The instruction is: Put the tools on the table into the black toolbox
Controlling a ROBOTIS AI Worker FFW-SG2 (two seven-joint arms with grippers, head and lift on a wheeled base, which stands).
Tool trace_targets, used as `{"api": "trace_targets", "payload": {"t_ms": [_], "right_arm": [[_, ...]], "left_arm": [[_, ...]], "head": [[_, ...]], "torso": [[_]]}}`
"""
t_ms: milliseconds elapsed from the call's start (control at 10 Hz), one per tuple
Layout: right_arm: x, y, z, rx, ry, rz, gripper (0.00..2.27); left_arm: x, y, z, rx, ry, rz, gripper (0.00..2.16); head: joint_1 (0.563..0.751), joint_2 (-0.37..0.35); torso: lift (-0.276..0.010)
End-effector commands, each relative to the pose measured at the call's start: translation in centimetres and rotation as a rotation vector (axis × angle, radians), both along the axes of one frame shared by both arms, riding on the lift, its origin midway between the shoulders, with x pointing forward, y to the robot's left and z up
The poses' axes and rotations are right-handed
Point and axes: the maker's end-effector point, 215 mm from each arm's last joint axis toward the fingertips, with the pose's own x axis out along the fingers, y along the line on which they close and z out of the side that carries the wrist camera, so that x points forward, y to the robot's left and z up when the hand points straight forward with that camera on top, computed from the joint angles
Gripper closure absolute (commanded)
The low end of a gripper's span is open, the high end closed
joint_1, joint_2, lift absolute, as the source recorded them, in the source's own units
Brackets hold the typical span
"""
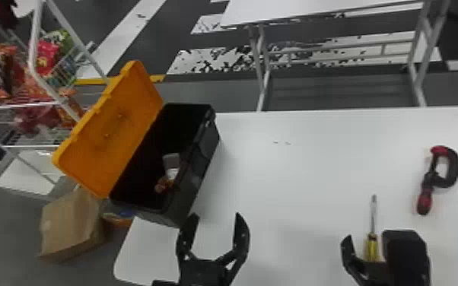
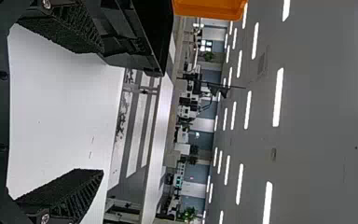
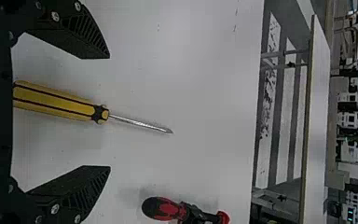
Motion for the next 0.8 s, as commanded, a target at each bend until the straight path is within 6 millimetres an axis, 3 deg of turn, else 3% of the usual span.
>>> {"api": "trace_targets", "payload": {"t_ms": [0, 300, 400, 600, 700], "right_arm": [[0.0, -0.2, -0.3, 0.020, 0.010, -0.012, 0.18], [-0.1, -0.3, -0.6, 0.016, 0.018, -0.010, 0.25], [-0.2, -0.2, -0.8, 0.014, 0.027, -0.006, 0.51], [-0.8, -0.6, -1.9, 0.001, 0.072, -0.004, 1.52], [-1.2, -0.9, -2.4, -0.011, 0.097, -0.004, 1.91]], "left_arm": [[0.0, -0.1, 0.0, 0.000, 0.000, -0.003, 0.08], [-0.1, -0.5, 0.0, -0.002, 0.001, -0.010, 0.08], [-0.1, -0.4, 0.0, -0.001, 0.001, -0.011, 0.08], [-0.1, -0.4, 0.0, -0.001, 0.001, -0.011, 0.08], [-0.1, -0.4, 0.0, 0.000, 0.001, -0.012, 0.08]], "head": [[0.695, 0.338], [0.695, 0.329], [0.695, 0.327], [0.695, 0.327], [0.695, 0.326]], "torso": [[-0.075], [-0.075], [-0.075], [-0.075], [-0.075]]}}
